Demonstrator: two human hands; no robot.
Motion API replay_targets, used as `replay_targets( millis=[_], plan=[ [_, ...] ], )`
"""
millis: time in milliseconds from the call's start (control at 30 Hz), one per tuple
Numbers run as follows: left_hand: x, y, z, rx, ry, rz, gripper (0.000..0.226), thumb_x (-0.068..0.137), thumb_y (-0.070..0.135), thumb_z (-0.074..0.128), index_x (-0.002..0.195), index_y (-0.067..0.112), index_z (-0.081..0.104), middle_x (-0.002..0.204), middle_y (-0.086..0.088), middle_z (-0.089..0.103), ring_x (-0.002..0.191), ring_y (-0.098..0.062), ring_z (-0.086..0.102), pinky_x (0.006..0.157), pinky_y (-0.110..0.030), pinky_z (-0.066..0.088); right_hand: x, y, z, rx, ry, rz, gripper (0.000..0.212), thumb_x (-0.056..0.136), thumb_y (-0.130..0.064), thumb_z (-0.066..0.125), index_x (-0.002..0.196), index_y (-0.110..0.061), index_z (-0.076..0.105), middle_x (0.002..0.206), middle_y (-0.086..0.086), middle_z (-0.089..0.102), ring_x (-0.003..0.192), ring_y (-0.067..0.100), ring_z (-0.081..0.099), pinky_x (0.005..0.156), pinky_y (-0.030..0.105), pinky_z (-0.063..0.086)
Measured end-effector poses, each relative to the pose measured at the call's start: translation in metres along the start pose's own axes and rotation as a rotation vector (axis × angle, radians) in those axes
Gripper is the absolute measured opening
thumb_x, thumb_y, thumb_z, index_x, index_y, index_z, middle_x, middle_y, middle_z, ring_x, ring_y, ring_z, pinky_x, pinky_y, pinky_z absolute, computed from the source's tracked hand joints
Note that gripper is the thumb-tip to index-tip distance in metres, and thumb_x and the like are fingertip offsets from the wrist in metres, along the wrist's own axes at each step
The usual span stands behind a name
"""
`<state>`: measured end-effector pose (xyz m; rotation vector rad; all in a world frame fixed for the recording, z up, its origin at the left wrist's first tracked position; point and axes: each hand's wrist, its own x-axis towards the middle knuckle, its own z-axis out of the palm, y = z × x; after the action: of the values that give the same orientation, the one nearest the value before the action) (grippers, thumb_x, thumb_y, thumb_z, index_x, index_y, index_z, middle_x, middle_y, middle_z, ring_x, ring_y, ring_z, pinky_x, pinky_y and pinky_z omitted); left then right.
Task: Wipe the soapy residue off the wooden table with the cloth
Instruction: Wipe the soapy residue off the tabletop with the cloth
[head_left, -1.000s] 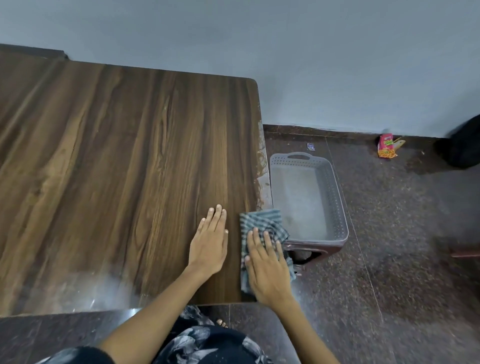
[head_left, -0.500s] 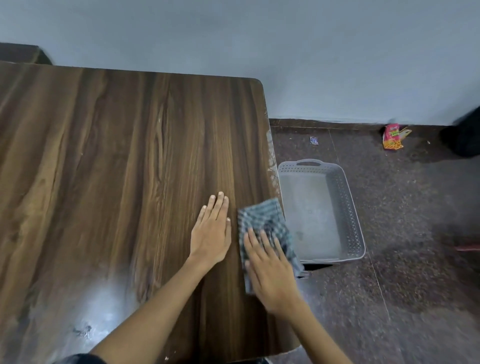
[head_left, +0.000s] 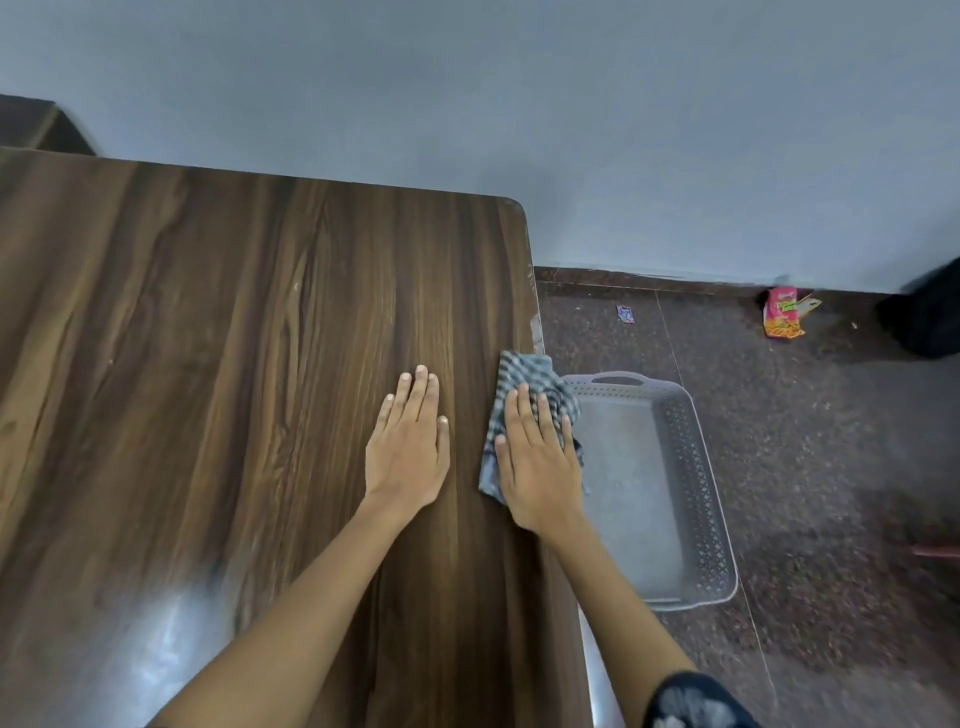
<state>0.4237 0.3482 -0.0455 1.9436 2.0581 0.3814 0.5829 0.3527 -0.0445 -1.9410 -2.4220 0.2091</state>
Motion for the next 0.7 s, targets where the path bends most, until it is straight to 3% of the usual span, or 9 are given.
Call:
replay_targets(
  millis=[233, 400, 700],
  plan=[
    [0.068, 0.001, 0.001, 0.03, 0.03, -0.003, 0.054, 0.1, 0.033, 0.024, 0.148, 0.013, 0.011, 0.157, -0.002, 0.01, 0.144, -0.015, 0.004, 0.114, -0.028, 0.001, 0.111, 0.006, -0.005, -0.005, 0.03, -0.013, 0.067, 0.093, -0.04, 0.0, 0.149, -0.008, 0.014, 0.156, 0.007, 0.018, 0.144, 0.024, 0.013, 0.115, 0.04, 0.005],
    [0.104, -0.002, 0.004, 0.041, 0.082, 0.003, 0.055, 0.098, 0.035, 0.028, 0.147, 0.013, 0.019, 0.155, -0.002, 0.018, 0.143, -0.015, 0.011, 0.114, -0.028, 0.006, 0.194, 0.011, -0.007, -0.011, 0.048, -0.002, 0.055, 0.102, -0.031, 0.02, 0.15, -0.007, 0.011, 0.157, 0.009, 0.016, 0.145, 0.024, 0.01, 0.116, 0.041, 0.006],
    [0.105, -0.003, 0.014, 0.037, 0.119, -0.009, 0.057, 0.093, 0.038, 0.022, 0.145, 0.012, 0.026, 0.152, -0.003, 0.026, 0.142, -0.015, 0.018, 0.115, -0.031, 0.014, 0.309, 0.011, -0.013, 0.007, 0.048, 0.016, 0.055, 0.102, -0.031, 0.021, 0.15, -0.007, 0.01, 0.157, 0.009, 0.013, 0.145, 0.024, 0.009, 0.117, 0.042, 0.006]
  ],
)
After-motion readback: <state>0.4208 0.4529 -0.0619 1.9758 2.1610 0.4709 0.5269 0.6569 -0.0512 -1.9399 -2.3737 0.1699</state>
